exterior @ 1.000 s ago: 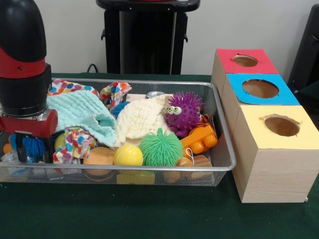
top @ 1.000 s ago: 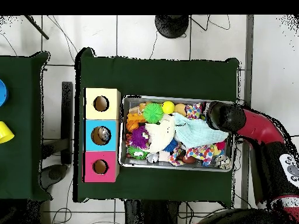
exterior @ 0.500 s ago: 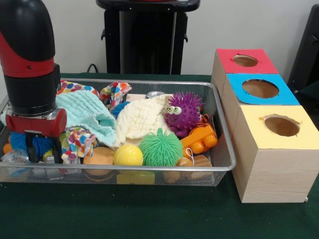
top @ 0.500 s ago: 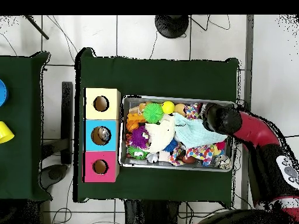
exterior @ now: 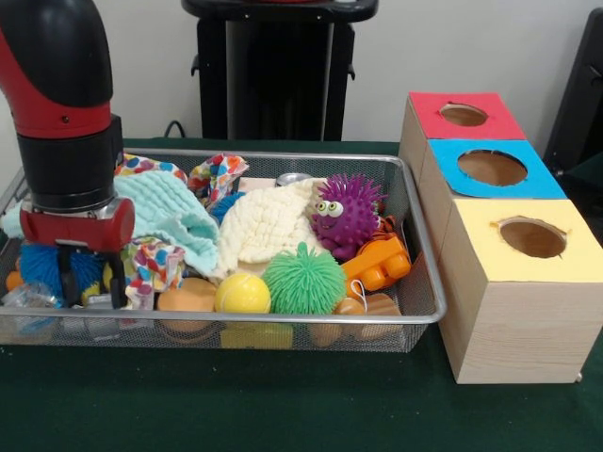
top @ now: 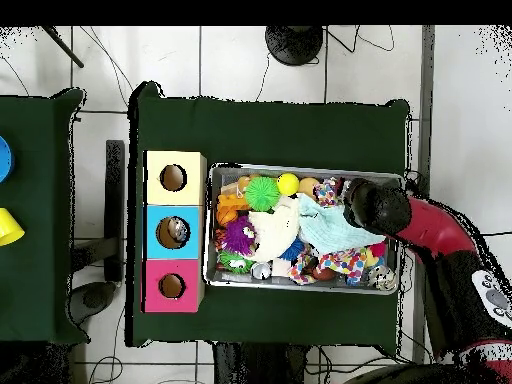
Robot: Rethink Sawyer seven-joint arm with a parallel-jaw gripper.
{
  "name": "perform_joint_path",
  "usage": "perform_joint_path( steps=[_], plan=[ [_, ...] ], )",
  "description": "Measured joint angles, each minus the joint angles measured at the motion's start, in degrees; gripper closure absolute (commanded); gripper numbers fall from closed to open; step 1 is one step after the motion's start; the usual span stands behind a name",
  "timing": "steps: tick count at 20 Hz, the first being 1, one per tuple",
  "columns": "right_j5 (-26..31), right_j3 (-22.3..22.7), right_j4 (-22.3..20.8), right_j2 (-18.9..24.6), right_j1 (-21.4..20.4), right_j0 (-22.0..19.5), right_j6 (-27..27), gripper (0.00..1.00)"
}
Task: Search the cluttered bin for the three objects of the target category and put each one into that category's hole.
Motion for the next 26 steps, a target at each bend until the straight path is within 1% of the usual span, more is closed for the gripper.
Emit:
perform_joint_path(
  steps=[9,17,26],
  plan=[
    [-2.52,2.22,0.67,-0.05,-0.44,-0.13,0.00,0.00],
    [-2.60,3.85,1.39,-0.16,-1.33,-0.48,0.00,0.00],
    [-2.60,7.39,2.57,-0.19,-3.88,-2.76,0.00,0.00]
  ],
)
